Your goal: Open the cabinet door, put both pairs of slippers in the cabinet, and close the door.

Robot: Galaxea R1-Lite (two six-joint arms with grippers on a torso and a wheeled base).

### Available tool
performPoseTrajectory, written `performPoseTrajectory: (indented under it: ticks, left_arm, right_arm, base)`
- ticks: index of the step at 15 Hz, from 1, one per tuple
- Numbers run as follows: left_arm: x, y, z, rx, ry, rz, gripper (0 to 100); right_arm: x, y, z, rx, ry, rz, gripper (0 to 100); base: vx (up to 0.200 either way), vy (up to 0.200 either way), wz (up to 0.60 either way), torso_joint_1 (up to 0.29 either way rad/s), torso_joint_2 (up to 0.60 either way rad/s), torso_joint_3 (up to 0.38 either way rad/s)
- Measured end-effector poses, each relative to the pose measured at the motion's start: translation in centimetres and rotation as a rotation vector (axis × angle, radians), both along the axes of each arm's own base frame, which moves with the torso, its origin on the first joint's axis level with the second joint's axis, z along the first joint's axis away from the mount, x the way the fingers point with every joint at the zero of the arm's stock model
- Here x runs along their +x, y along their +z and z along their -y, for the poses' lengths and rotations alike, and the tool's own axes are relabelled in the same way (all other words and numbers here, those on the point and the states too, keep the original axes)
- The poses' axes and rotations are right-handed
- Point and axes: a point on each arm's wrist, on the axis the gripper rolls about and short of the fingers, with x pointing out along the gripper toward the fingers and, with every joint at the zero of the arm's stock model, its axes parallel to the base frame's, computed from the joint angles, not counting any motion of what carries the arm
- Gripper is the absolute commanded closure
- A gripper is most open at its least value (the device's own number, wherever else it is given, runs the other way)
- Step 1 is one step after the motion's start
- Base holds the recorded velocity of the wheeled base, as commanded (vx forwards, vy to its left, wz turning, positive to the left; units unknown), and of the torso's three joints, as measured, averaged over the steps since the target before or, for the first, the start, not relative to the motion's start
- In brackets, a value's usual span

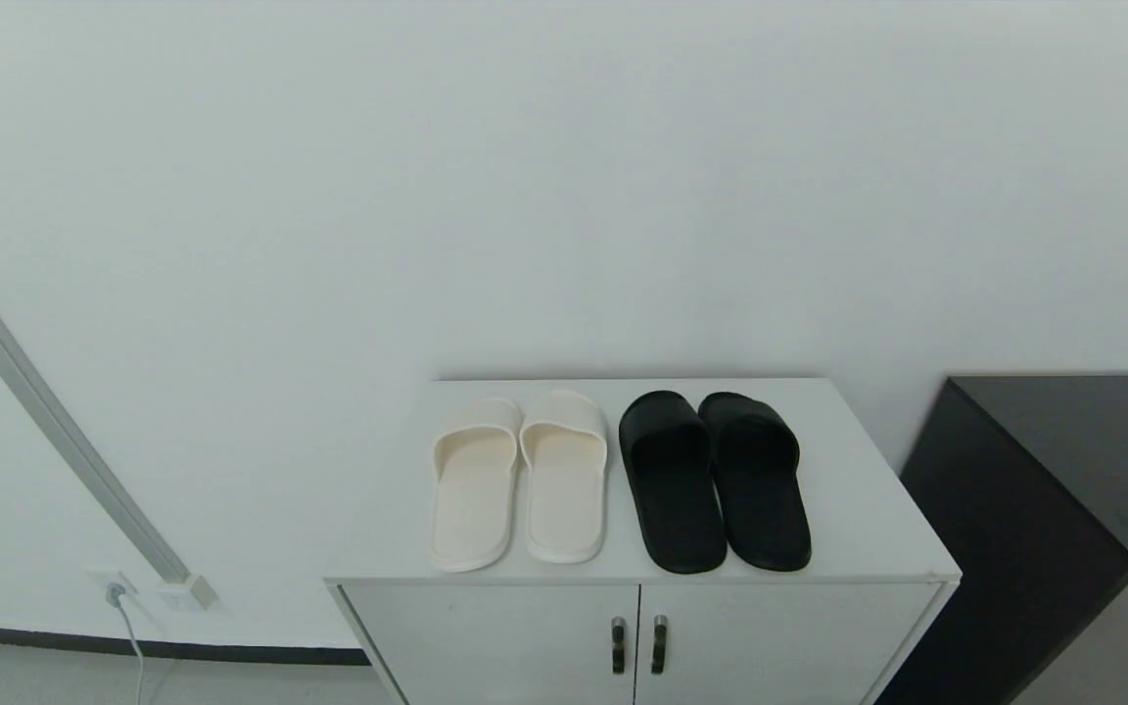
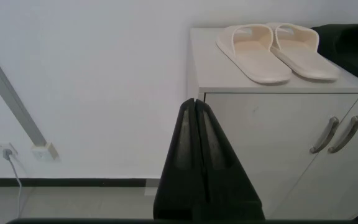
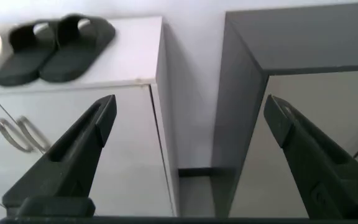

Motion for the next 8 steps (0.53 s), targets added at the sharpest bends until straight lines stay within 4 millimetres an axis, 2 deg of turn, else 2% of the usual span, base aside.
performPoseTrajectory:
  ticks: [2, 4, 6, 8]
  left_arm:
    - [0.0, 0.0, 0.0, 0.001, -0.01, 0.0, 100]
    - [0.0, 0.0, 0.0, 0.001, -0.011, 0.0, 100]
    - [0.0, 0.0, 0.0, 0.001, -0.011, 0.0, 100]
    - [0.0, 0.0, 0.0, 0.001, -0.011, 0.0, 100]
  right_arm:
    - [-0.3, 2.7, 0.0, 0.062, 0.013, 0.065, 0]
    - [0.3, 5.2, -0.2, 0.05, 0.084, 0.028, 0]
    - [2.7, 7.2, -0.3, 0.038, 0.162, -0.07, 0]
    - [5.8, 8.8, -0.7, 0.044, 0.243, -0.133, 0]
  base:
    - [0.0, 0.0, 0.0, 0.0, 0.0, 0.0]
    - [0.0, 0.0, 0.0, 0.0, 0.0, 0.0]
    - [0.0, 0.0, 0.0, 0.0, 0.0, 0.0]
    - [0.0, 0.0, 0.0, 0.0, 0.0, 0.0]
